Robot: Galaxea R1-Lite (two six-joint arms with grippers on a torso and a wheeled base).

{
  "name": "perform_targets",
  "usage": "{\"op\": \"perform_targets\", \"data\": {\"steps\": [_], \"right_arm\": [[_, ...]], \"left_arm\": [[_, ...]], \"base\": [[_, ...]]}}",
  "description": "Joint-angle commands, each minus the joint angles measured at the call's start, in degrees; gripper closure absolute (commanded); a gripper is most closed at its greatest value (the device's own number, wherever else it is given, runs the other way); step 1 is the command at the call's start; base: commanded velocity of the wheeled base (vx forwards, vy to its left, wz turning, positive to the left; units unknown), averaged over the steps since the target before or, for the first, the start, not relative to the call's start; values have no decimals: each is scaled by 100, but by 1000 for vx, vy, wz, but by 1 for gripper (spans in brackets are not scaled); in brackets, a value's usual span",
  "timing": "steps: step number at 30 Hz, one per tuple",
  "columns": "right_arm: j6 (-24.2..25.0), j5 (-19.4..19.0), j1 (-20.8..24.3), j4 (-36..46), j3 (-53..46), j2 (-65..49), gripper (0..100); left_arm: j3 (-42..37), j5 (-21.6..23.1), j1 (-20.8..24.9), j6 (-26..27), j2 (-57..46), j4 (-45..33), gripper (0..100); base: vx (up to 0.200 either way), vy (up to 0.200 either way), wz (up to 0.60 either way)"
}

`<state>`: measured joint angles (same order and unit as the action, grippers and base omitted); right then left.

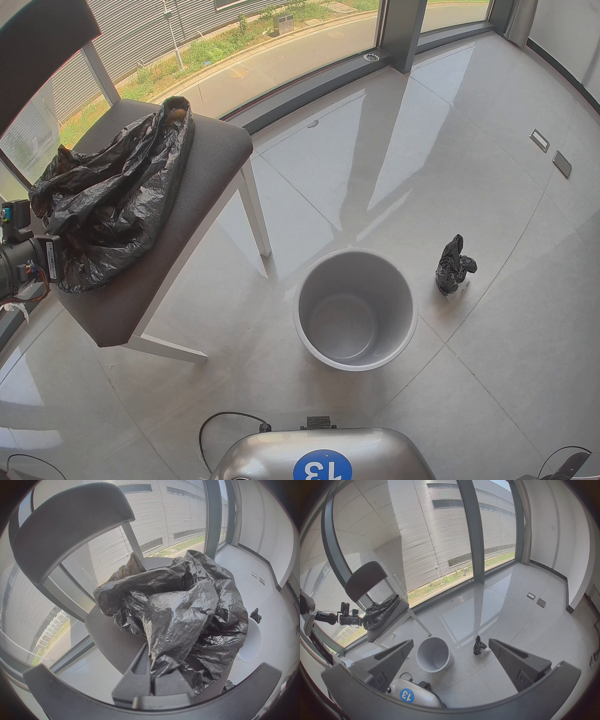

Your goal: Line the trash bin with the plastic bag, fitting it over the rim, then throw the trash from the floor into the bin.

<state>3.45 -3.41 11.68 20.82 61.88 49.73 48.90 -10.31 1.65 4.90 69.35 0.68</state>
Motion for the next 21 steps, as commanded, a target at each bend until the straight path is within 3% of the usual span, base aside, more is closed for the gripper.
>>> {"op": "perform_targets", "data": {"steps": [1, 3, 8, 10, 11, 13, 14, 16, 21], "right_arm": [[-2, -10, 27, 1, 8, 55, 0], [-2, -10, 80, 1, 0, 90, 0], [-11, 16, 317, 10, 149, 345, 0], [-11, 16, 326, 10, 167, 362, 0], [-64, -1, 326, -8, 193, 529, 0], [-73, -1, 344, -105, 184, 696, 0], [-73, -1, 344, -105, 184, 696, 0], [-64, -1, 432, -333, 140, 899, 0], [-73, 25, 484, -799, 87, 1373, 0]], "left_arm": [[-12, -6, 29, 2, 52, 11, 100], [-3, 3, 55, 2, 26, 11, 100], [305, 29, 811, 2, -264, 64, 100], [331, 21, 881, 2, -282, 64, 100], [507, 12, 1523, 2, -493, 11, 100], [630, -32, 2103, 2, -651, -42, 100], [630, -32, 2103, 2, -651, -42, 100], [850, -102, 2639, 2, -721, -226, 100], [1254, -94, 3087, -24, -669, -262, 100]], "base": [[0, 0, 0], [0, 0, 0], [0, 0, 0], [0, 0, 0], [0, 0, 0], [0, 0, 0], [0, 0, 0], [0, 0, 0], [0, 0, 0]]}}
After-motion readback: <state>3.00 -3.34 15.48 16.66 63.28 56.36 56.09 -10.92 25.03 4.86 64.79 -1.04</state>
